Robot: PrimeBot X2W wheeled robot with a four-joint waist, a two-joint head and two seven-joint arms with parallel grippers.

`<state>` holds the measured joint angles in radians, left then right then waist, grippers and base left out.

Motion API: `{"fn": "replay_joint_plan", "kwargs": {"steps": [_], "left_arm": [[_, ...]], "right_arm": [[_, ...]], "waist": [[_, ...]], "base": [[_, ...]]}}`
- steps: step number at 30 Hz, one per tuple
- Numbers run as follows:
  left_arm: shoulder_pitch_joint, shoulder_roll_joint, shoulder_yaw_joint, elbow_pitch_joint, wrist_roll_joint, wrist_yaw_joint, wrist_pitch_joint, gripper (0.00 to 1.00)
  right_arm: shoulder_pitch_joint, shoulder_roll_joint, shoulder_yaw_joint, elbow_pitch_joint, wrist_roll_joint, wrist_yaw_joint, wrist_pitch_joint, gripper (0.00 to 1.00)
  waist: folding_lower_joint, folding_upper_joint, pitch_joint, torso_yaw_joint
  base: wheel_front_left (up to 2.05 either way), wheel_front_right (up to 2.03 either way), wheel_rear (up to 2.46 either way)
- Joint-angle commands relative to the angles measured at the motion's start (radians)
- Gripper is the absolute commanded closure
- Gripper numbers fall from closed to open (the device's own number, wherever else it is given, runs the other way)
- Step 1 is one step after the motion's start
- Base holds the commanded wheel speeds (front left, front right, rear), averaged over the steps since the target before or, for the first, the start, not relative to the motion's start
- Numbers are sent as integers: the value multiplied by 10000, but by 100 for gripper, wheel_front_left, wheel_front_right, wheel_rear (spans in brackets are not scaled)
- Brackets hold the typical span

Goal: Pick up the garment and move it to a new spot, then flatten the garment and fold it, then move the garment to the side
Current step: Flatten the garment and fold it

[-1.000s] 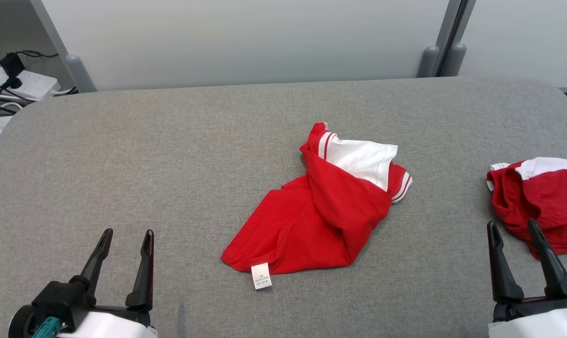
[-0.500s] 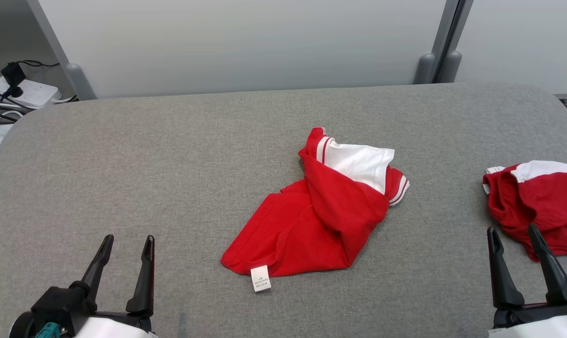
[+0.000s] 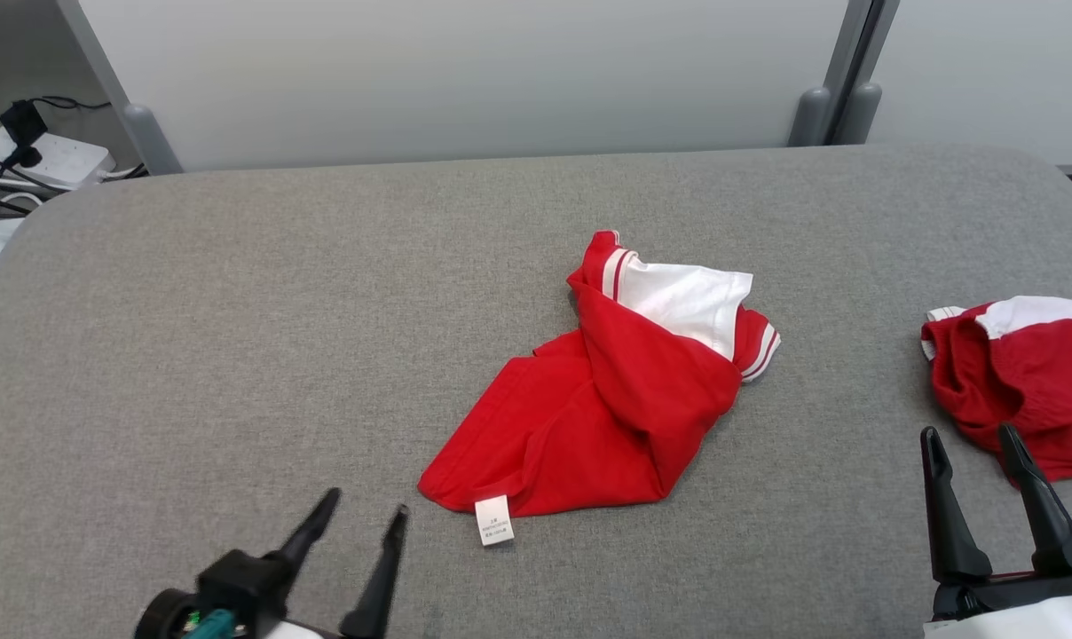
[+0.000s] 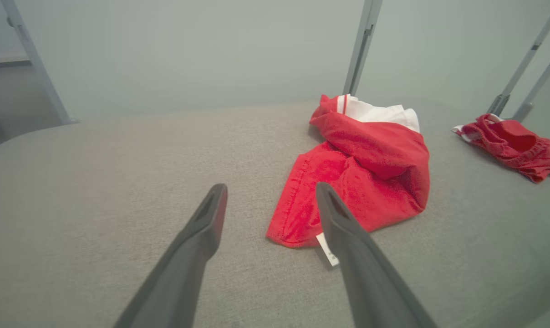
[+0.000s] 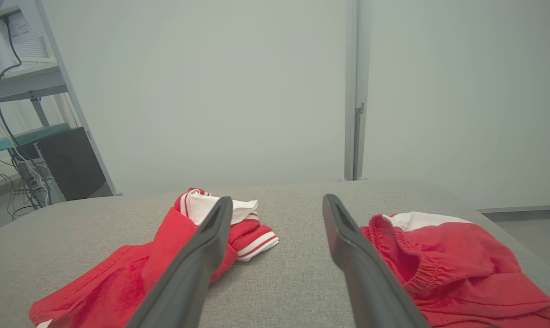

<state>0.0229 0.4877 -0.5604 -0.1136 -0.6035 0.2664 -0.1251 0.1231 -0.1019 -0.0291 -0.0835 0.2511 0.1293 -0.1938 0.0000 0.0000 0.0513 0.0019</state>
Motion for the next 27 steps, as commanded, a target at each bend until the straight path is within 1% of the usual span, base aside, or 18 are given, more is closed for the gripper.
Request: {"fn": "replay_joint_plan", "kwargs": {"steps": [1, 6, 9, 11, 12, 13, 14, 20, 22, 26, 27], "left_arm": [[-765, 74, 127, -16, 129, -231, 37, 0], [-1774, -700, -1221, 1631, 463, -1380, 408, 0], [-2501, -1053, -1709, 2870, 769, -1863, 490, 0], [-2983, -1197, -1911, 3678, 993, -2094, 467, 0], [-3209, -1239, -1992, 4056, 1119, -2175, 442, 0], [-3209, -1239, -1992, 4056, 1119, -2175, 442, 0], [-3646, -1263, -2143, 4802, 1389, -2317, 387, 0], [-4511, -1338, -2593, 6656, 1939, -2647, 413, 0], [-4754, -1400, -2744, 7079, 2170, -2631, 336, 0], [-5119, -1590, -2983, 7909, 2456, -2500, 530, 0], [-5190, -1645, -3027, 8073, 2500, -2479, 550, 8]], "right_arm": [[-283, -211, 189, -333, 8, 14, 23, 0], [-490, -261, 253, -396, 52, 14, 21, 0], [-638, -299, 294, -420, 77, 14, 13, 0], [-728, -331, 317, -402, 100, 14, -2, 0], [-764, -345, 314, -396, 115, 14, -16, 0], [-764, -345, 314, -396, 115, 14, -16, 0], [-818, -360, 283, -384, 133, 14, -37, 0], [-959, -382, 286, -339, 208, 14, -108, 0], [-983, -363, 282, -348, 227, 14, -119, 0], [-1011, -341, 288, -329, 293, 14, -139, 0], [-1021, -336, 306, -317, 312, 14, -142, 0]], "waist": [[0, 0, 133, -26], [0, 0, 571, -188], [0, 0, 861, -379], [0, 0, 999, -528], [0, 0, 1067, -598], [0, 0, 1067, -598], [0, 0, 1166, -712], [0, 0, 1304, -964], [0, 0, 1336, -991], [0, 0, 1364, -985], [0, 0, 1363, -984]], "base": [[0, 0, 0], [0, 0, 0], [0, 0, 0], [0, 0, 0], [0, 0, 0], [0, 0, 0], [0, 0, 0], [0, 0, 0], [0, 0, 0], [0, 0, 0], [0, 0, 0]]}}
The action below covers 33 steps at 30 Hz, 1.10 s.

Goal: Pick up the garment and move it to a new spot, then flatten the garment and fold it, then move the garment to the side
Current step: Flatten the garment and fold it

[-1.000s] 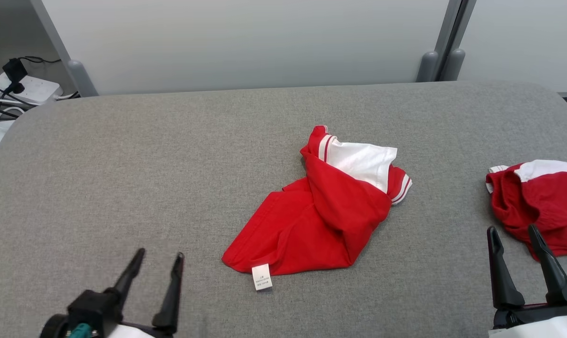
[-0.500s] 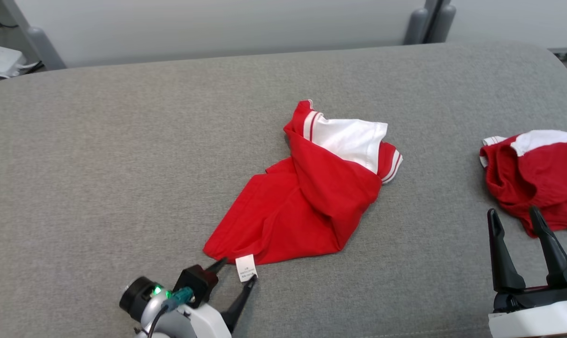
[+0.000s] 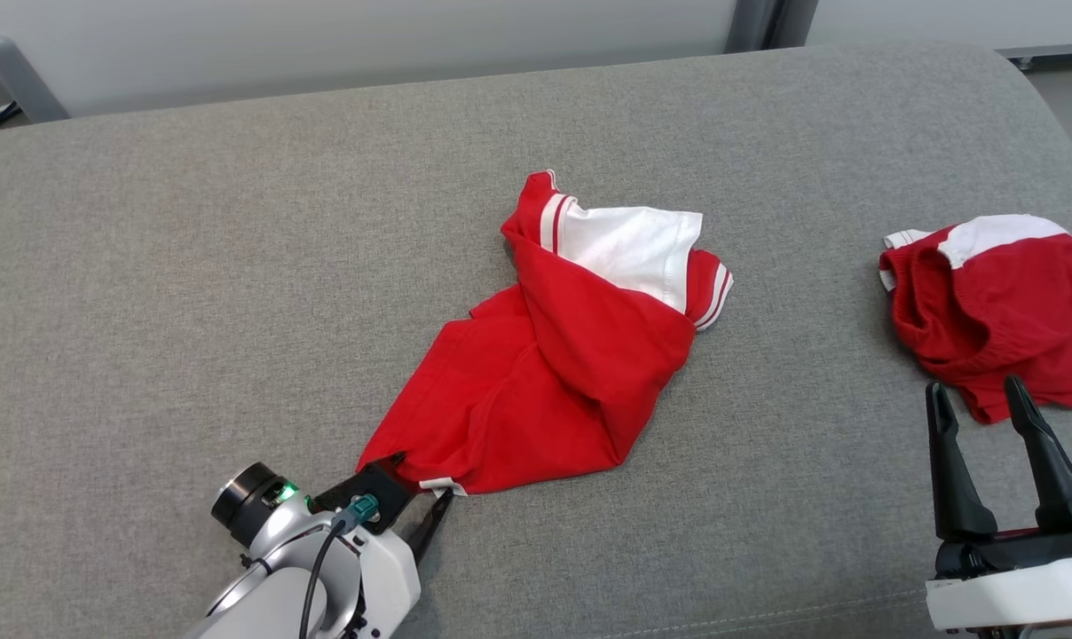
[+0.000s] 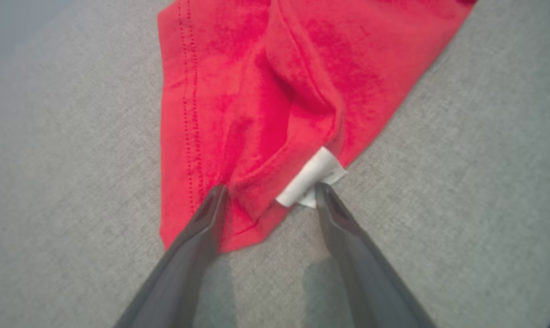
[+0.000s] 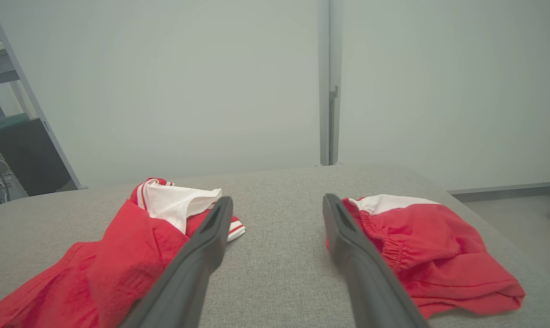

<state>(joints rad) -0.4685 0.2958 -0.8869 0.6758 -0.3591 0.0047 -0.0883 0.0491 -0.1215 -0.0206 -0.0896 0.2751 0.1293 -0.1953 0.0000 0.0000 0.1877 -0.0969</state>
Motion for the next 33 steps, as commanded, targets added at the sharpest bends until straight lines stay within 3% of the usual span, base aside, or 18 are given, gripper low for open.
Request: {"fn": "replay_joint_plan", "kwargs": {"steps": [1, 2, 3, 10, 13, 17, 20, 26, 28, 29, 31, 33], "left_arm": [[-327, 214, 224, 307, 42, 113, 164, 51], [-374, 162, 206, 408, 36, 89, 142, 94], [-395, 109, 199, 492, 0, 61, 155, 100], [-231, 270, 149, -188, -299, -198, 648, 100], [18, 703, 67, -1419, -352, -232, 1170, 100], [610, 1556, -34, -4061, -508, -140, 2269, 100], [1091, 2274, 131, -6455, -789, 176, 3119, 100], [1807, 3253, 1312, -10362, -1688, 1495, 4146, 100], [2056, 3210, 2112, -10686, -2443, 1989, 3944, 100], [2056, 3210, 2112, -10686, -2443, 1989, 3944, 100], [2284, 2994, 2988, -10420, -3281, 2306, 3407, 100], [2485, 2953, 3711, -9698, -3883, 2352, 2879, 100]], "right_arm": [[-290, -138, 242, -242, 91, 14, -127, 0], [-296, -141, 254, -233, 98, 14, -132, 0], [-294, -144, 259, -225, 102, 14, -139, 0], [-112, -75, 54, -184, 207, 14, -160, 0], [-5, -56, -91, -219, 229, 14, -170, 0], [91, -29, -252, -243, 261, 14, -142, 0], [128, -13, -315, -244, 298, 14, -108, 0], [119, -12, -321, -238, 415, 14, -73, 0], [89, -3, -326, -236, 472, 14, -59, 0], [89, -3, -326, -236, 472, 14, -59, 0], [33, 5, -284, -205, 530, 14, -46, 0], [-36, -8, -181, -130, 564, 14, -12, 0]], "waist": [[0, 0, -5, 3], [0, 0, -15, 4], [0, 0, -29, 8], [0, 0, -102, 209], [0, 0, -125, 392], [0, 0, -154, 639], [0, 0, -169, 789], [0, 0, -150, 881], [0, 0, -116, 881], [0, 0, -116, 881], [0, 0, -84, 855], [0, 0, -77, 754]], "base": [[0, 0, 0], [0, 0, 0], [0, 0, 0], [0, 0, 0], [0, 0, 0], [0, 0, 0], [0, 0, 0], [0, 0, 0], [0, 0, 0], [0, 0, 0], [0, 0, 0], [0, 0, 0]]}}
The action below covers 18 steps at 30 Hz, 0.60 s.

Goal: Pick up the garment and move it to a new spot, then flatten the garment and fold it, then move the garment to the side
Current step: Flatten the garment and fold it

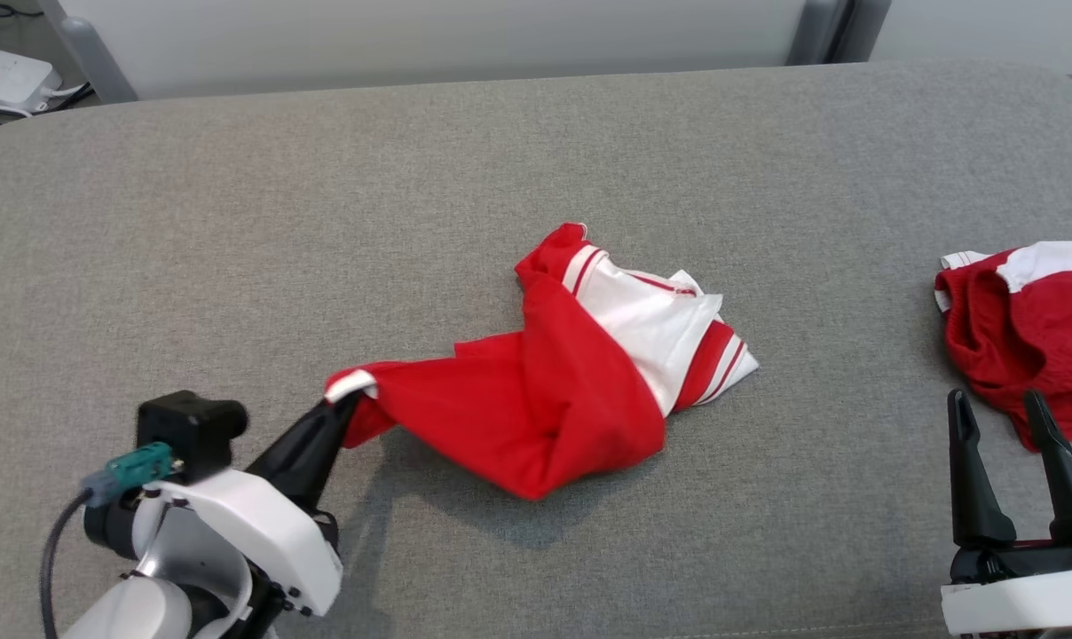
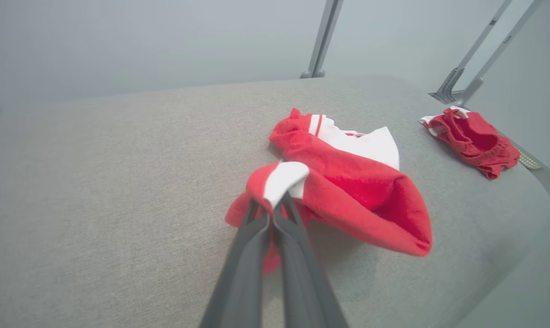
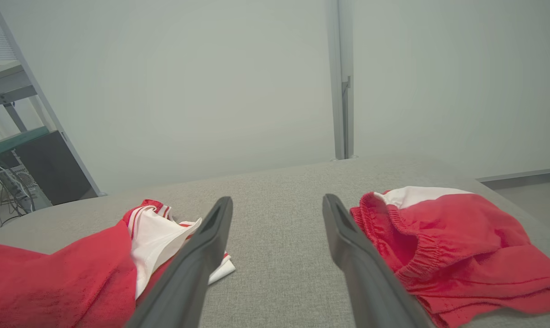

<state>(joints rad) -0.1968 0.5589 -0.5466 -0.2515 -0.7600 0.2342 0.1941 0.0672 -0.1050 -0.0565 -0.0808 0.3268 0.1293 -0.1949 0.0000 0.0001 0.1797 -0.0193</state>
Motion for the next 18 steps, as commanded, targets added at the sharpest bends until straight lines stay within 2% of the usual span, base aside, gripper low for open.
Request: {"fn": "replay_joint_plan", "kwargs": {"steps": [1, 6, 9, 13, 18], "left_arm": [[-151, 206, 570, -20, -193, 15, -178, 100], [-9, -338, 1309, 2075, -1306, -396, -909, 100], [-162, -571, 1349, 3127, -1333, -615, -1306, 100], [-504, -886, 1267, 4324, -1079, -612, -1768, 100], [-1094, -1541, 1329, 5828, -1271, -733, -2123, 100]], "right_arm": [[-243, -178, 202, -196, 71, 14, -19, 0], [-290, -218, 225, -115, 113, 14, 35, 0], [-280, -207, 178, -124, 138, 14, 32, 0], [-273, -209, 132, -153, 170, 14, 17, 0], [-366, -203, 159, -140, 178, 14, 29, 0]], "waist": [[0, -1, 3, -45], [0, -1, -17, -248], [0, -1, -1, -313], [0, -1, 83, -317], [0, -1, 182, -249]], "base": [[0, 0, 0], [0, 0, 0], [0, 0, 0], [0, 0, 0], [0, 0, 0]]}}
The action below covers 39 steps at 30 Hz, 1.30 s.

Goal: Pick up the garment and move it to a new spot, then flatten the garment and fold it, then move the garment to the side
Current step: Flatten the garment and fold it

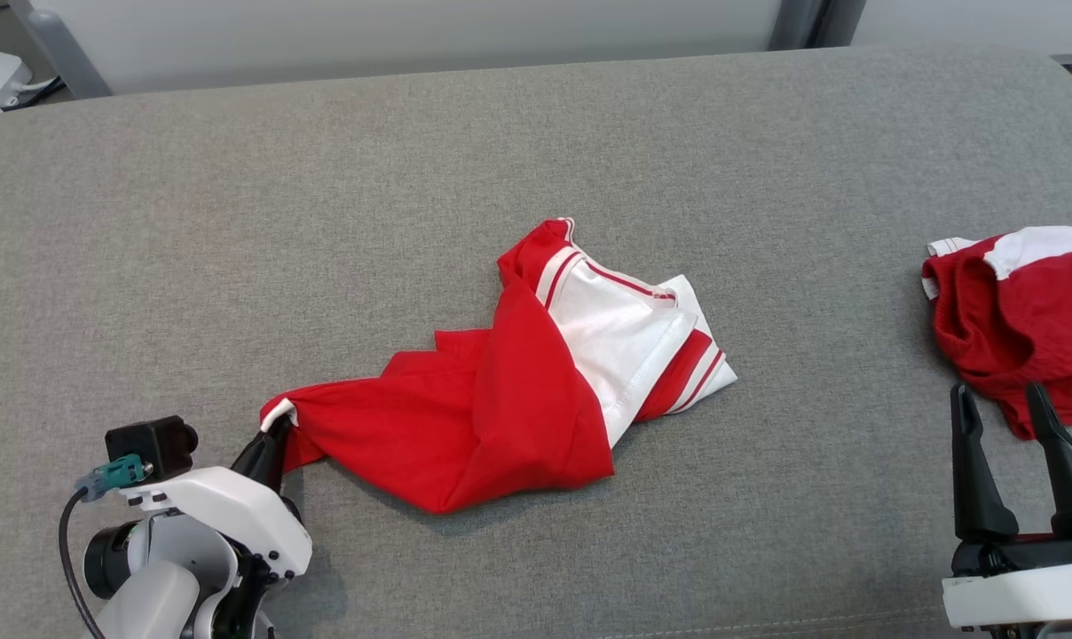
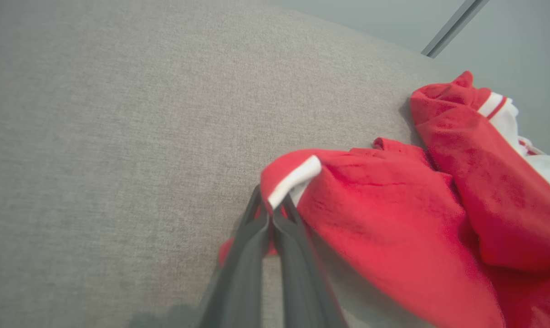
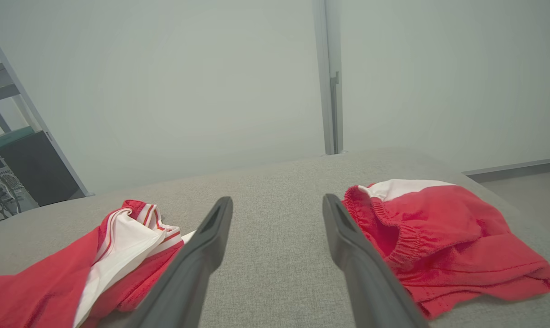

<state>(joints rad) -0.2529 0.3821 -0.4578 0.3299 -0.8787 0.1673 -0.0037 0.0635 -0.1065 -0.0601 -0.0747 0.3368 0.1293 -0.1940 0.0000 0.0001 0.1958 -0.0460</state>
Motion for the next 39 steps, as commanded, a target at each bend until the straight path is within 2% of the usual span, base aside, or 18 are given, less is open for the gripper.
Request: {"fn": "replay_joint_plan", "kwargs": {"steps": [1, 2, 3, 4, 9, 14, 18, 22, 24, 26, 27, 32, 39], "left_arm": [[-647, 98, 431, 311, -146, -136, -163, 100], [-762, -53, 484, 569, -243, -231, -278, 96], [-870, -156, 504, 858, -283, -297, -366, 67], [-979, -205, 472, 1145, -230, -337, -455, 0], [-1375, -371, 346, 2167, 138, -366, -1083, 0], [-1457, -121, 345, 2593, 733, 195, -1819, 0], [-1247, 147, 481, 2192, 1075, 694, -2195, 0], [-802, 488, 747, 1110, 1411, 1279, -2414, 0], [-660, 574, 818, 741, 1514, 1433, -2450, 0], [-338, 776, 937, -79, 1760, 1770, -2496, 0], [37, 955, 1017, -995, 1998, 2096, -2520, 0], [1022, 1369, 1008, -3168, 2484, 2890, -2434, 0], [2066, 1870, 666, -5216, 2914, 3542, -1838, 0]], "right_arm": [[-360, -189, 217, -200, 81, 14, 27, 0], [-386, -191, 231, -201, 85, 14, 28, 0], [-410, -198, 251, -196, 88, 14, 30, 0], [-431, -207, 271, -188, 94, 14, 32, 0], [-451, -220, 324, -143, 131, 14, 9, 0], [-389, -231, 266, -151, 93, 14, -41, 0], [-345, -264, 244, -207, 28, 14, -50, 0], [-315, -317, 254, -253, -52, 14, -46, 0], [-302, -331, 255, -260, -78, 14, -43, 0], [-273, -358, 267, -266, -129, 14, -33, 0], [-237, -381, 297, -254, -204, 14, -4, 0], [-185, -488, 481, -213, -351, 14, 96, 0], [-53, -658, 714, -100, -379, 14, 211, 0]], "waist": [[0, -1, 35, 22], [0, -1, 46, 27], [0, -1, 53, 21], [0, -1, 62, 11], [0, -1, 64, -10], [0, -1, 18, 51], [0, -1, -76, 210], [0, -1, -220, 366], [0, -1, -266, 411], [0, -1, -370, 492], [0, -1, -486, 552], [0, -1, -784, 683], [0, -1, -1162, 796]], "base": [[0, 0, 0], [0, 0, 0], [0, 0, 0], [0, 0, 0], [0, 0, 0], [0, 0, 0], [0, 0, 0], [0, 0, 0], [0, 0, 0], [0, 0, 0], [0, 0, 0], [0, 0, 0], [0, 0, 0]]}}
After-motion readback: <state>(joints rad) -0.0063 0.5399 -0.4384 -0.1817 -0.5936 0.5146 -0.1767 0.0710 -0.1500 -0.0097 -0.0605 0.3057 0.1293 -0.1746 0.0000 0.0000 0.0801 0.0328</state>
